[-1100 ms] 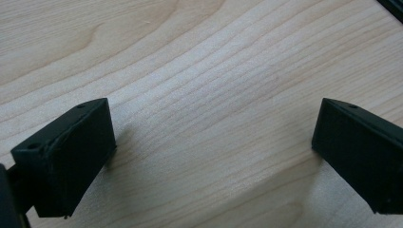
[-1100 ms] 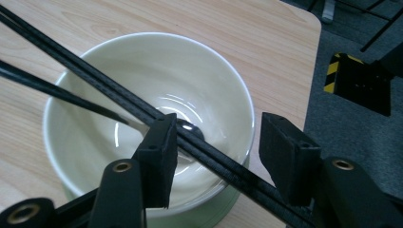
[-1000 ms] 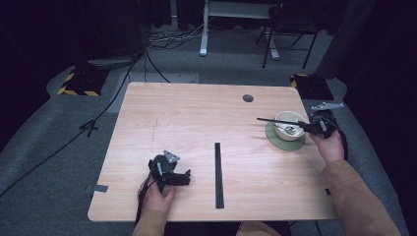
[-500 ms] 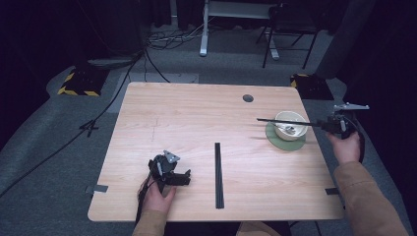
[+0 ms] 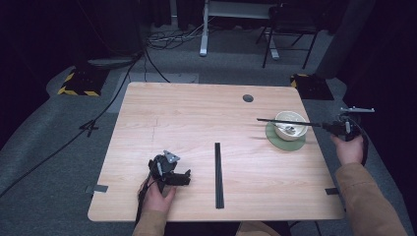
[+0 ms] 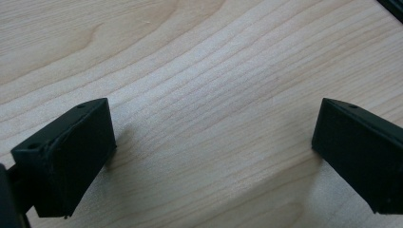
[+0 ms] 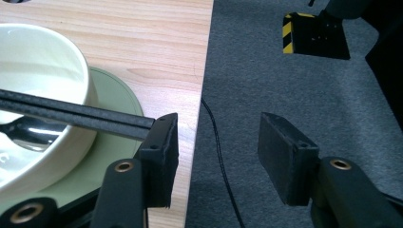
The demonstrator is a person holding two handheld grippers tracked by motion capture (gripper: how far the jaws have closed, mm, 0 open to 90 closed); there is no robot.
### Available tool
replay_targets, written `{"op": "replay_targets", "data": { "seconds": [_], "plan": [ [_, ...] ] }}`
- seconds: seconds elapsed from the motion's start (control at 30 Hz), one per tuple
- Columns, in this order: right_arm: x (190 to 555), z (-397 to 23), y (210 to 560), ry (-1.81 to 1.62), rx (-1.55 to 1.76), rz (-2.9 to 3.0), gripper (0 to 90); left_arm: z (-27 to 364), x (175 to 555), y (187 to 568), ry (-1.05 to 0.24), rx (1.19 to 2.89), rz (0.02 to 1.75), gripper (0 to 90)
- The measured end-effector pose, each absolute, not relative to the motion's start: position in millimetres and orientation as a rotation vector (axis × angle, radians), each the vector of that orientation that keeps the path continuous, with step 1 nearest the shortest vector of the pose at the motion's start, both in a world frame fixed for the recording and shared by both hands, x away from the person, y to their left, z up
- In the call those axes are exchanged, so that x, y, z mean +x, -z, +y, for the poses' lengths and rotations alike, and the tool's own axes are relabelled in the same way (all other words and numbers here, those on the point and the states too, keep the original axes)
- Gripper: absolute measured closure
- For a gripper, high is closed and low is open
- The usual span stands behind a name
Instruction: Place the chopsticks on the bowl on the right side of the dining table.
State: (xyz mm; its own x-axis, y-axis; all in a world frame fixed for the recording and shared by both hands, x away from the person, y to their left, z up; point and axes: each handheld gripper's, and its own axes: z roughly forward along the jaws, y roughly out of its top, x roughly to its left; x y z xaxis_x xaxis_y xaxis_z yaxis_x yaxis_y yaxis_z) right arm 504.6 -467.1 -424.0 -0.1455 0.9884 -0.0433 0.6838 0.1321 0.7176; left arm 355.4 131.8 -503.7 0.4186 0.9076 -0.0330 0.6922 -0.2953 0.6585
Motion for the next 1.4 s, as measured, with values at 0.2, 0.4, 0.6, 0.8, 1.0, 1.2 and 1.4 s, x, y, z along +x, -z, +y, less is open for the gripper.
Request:
{"op": "replay_targets", "data": {
  "seconds": [0.2,0.4,0.6,0.8,1.0,1.2,1.4],
  "plan": [
    [509.9,-466.5,425.5,-0.765,1.625,1.894,49.1,131.8,355.1,503.5,-0.473,2.080,1.352,0.9],
    [512.1,-466.9,427.9,-0.789,1.628,1.894,49.1,131.7,354.7,503.5,-0.471,2.080,1.354,0.9],
    [510.7,-468.1,428.1,-0.790,1.644,1.886,49.1,131.6,354.7,503.6,-0.469,2.079,1.355,0.9],
    [504.0,-467.0,422.5,-0.811,1.610,1.892,49.0,131.7,354.8,503.5,-0.471,2.080,1.354,0.9],
    [489.6,-459.4,406.0,-0.876,1.514,1.921,48.3,131.7,354.7,503.5,-0.471,2.079,1.355,0.9],
    [469.7,-448.2,385.0,-0.960,1.415,1.991,46.5,131.8,354.7,503.5,-0.469,2.080,1.353,0.9],
    [447.9,-433.4,367.8,-1.052,1.322,2.041,43.2,134.0,354.5,502.8,-0.476,2.092,1.345,1.0]
  ]
}}
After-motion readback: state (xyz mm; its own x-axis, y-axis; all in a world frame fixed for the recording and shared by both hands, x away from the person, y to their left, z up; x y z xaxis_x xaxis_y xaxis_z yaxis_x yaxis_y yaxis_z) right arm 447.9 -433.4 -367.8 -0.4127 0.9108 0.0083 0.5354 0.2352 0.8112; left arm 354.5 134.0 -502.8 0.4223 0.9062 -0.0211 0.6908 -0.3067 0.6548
